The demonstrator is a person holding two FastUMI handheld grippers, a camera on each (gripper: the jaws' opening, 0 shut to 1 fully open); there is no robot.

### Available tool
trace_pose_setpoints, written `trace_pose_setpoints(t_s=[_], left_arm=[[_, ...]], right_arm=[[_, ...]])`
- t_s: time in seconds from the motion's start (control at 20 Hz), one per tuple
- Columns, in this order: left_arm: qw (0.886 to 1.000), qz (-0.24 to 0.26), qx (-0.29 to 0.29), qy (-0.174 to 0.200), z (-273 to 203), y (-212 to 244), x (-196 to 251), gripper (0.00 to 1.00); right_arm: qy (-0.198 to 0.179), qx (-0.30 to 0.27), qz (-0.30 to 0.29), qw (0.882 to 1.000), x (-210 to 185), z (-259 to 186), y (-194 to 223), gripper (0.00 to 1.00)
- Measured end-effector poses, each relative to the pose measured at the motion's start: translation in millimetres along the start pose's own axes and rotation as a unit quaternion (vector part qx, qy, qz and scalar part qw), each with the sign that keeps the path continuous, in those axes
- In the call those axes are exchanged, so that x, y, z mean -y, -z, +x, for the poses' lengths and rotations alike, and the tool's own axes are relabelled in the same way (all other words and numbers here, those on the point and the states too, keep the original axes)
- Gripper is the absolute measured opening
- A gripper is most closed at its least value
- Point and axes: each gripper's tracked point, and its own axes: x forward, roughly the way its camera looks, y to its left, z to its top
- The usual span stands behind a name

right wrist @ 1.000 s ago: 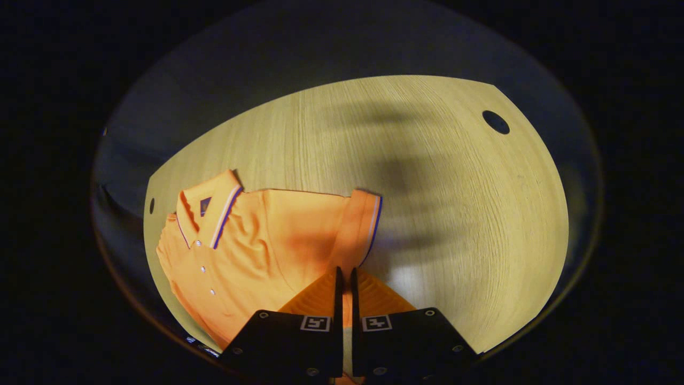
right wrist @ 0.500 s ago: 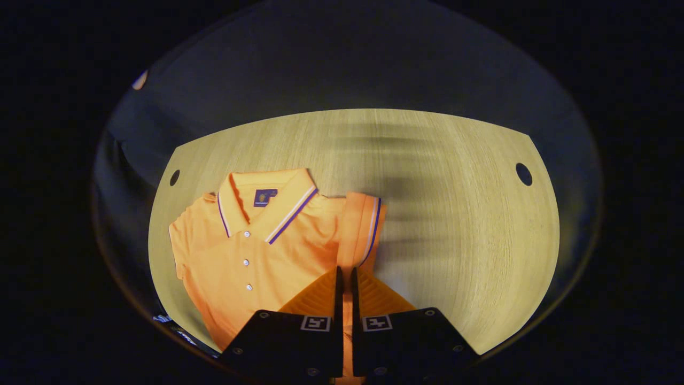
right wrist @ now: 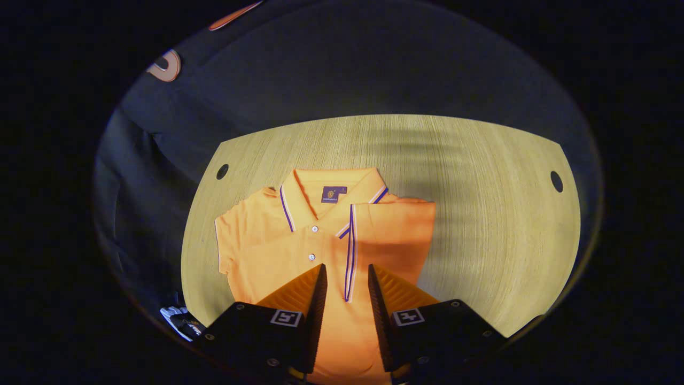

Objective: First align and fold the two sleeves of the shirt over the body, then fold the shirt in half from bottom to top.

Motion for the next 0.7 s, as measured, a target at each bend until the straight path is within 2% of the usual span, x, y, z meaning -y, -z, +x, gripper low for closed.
trace_pose_setpoints(t_s=[0.2, 0.3, 0.35, 0.4, 0.45, 0.5, 0.55, 0.6, 0.7], left_arm=[[0.999, 0.009, -0.025, 0.027, 39, 3, 9, 0.98], [0.998, 0.015, -0.042, 0.042, 60, 6, 14, 0.98], [0.997, 0.017, -0.053, 0.051, 70, 10, 18, 0.98], [0.996, 0.018, -0.063, 0.066, 84, 10, 24, 0.98], [0.994, 0.020, -0.076, 0.078, 96, 13, 30, 0.98], [0.992, 0.021, -0.088, 0.090, 107, 18, 33, 0.98], [0.989, 0.022, -0.104, 0.103, 120, 25, 38, 0.98], [0.986, 0.021, -0.119, 0.113, 132, 31, 44, 0.98], [0.979, 0.027, -0.157, 0.128, 156, 47, 56, 0.98]], right_arm=[[-0.006, 0.058, 0.015, 0.998, 3, -42, -8, 0.71], [-0.002, 0.096, 0.028, 0.995, 8, -67, -11, 0.78], [0.001, 0.114, 0.035, 0.993, 12, -78, -10, 0.80], [0.003, 0.133, 0.040, 0.990, 15, -88, -9, 0.75], [0.010, 0.149, 0.046, 0.988, 18, -100, -8, 0.83], [0.016, 0.166, 0.050, 0.985, 22, -113, -5, 0.86], [0.023, 0.183, 0.053, 0.981, 25, -126, -2, 0.80], [0.032, 0.201, 0.055, 0.977, 29, -138, 0, 0.90], [0.058, 0.235, 0.053, 0.969, 36, -160, 6, 0.94]])
